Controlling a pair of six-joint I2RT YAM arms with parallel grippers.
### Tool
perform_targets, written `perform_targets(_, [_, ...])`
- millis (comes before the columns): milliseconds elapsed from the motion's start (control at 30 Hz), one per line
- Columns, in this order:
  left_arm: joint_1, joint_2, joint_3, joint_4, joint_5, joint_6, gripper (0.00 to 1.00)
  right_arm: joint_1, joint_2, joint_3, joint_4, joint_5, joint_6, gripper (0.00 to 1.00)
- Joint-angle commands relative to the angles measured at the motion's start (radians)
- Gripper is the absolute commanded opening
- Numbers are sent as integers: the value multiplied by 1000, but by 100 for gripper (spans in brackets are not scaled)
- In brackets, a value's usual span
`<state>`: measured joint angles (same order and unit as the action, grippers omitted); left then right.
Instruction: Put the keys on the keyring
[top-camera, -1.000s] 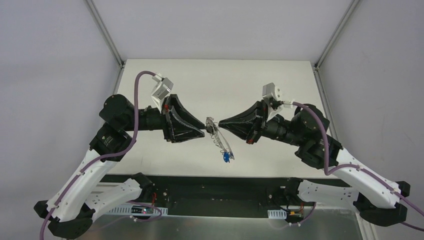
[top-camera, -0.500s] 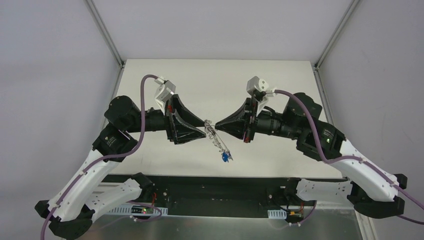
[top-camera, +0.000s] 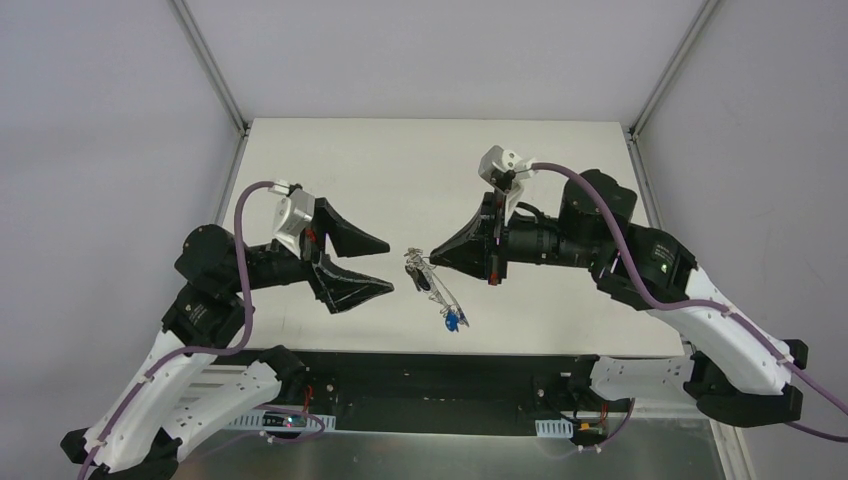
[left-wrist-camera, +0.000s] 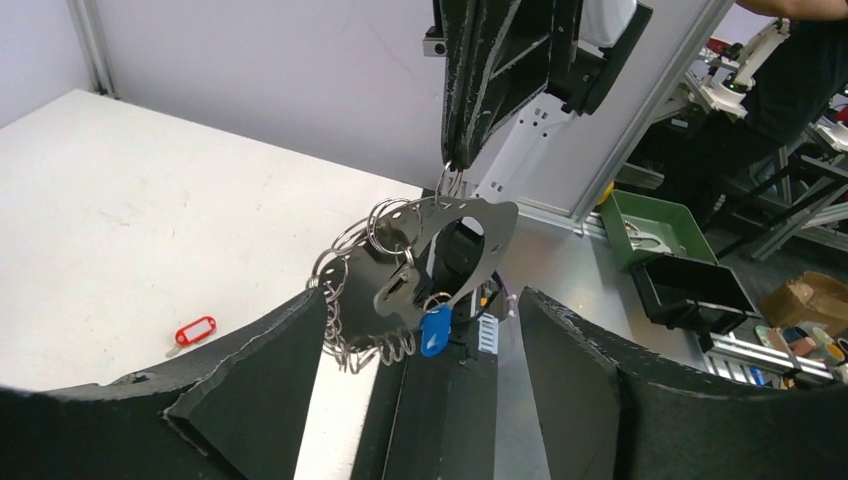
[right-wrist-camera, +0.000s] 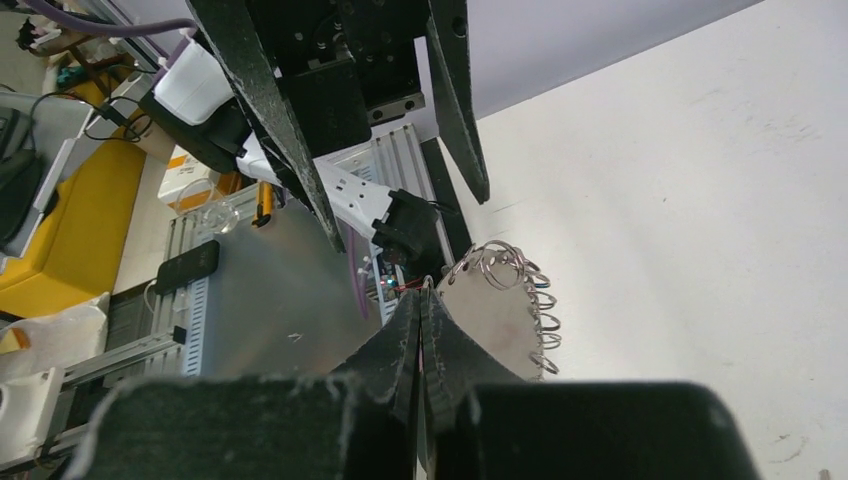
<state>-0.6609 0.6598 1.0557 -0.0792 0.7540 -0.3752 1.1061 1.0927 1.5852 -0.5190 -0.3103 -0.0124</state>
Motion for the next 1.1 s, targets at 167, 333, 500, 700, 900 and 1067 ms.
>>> perform_targets(167, [0, -50, -72, 199, 134, 15, 79, 6, 63, 161, -40, -145, 105, 0])
perform_targets(333, [0, -66, -76, 229, 160, 34, 81, 5, 93, 217, -62, -242, 143, 0])
perform_targets(500, [0, -103, -96, 259, 162, 60, 82, 6, 106, 242, -68, -314, 166, 0])
perform_targets(700, [-2, -83, -117, 338, 198, 34, 82, 6, 127, 244, -22, -379, 209, 0])
perform_targets(900, [-2, -43, -126, 439, 262, -30, 83, 5, 149, 253, 17, -408, 230, 0])
perform_targets(1067, [-8, -10, -134, 523, 349, -98, 81, 6, 167, 265, 37, -422, 234, 0])
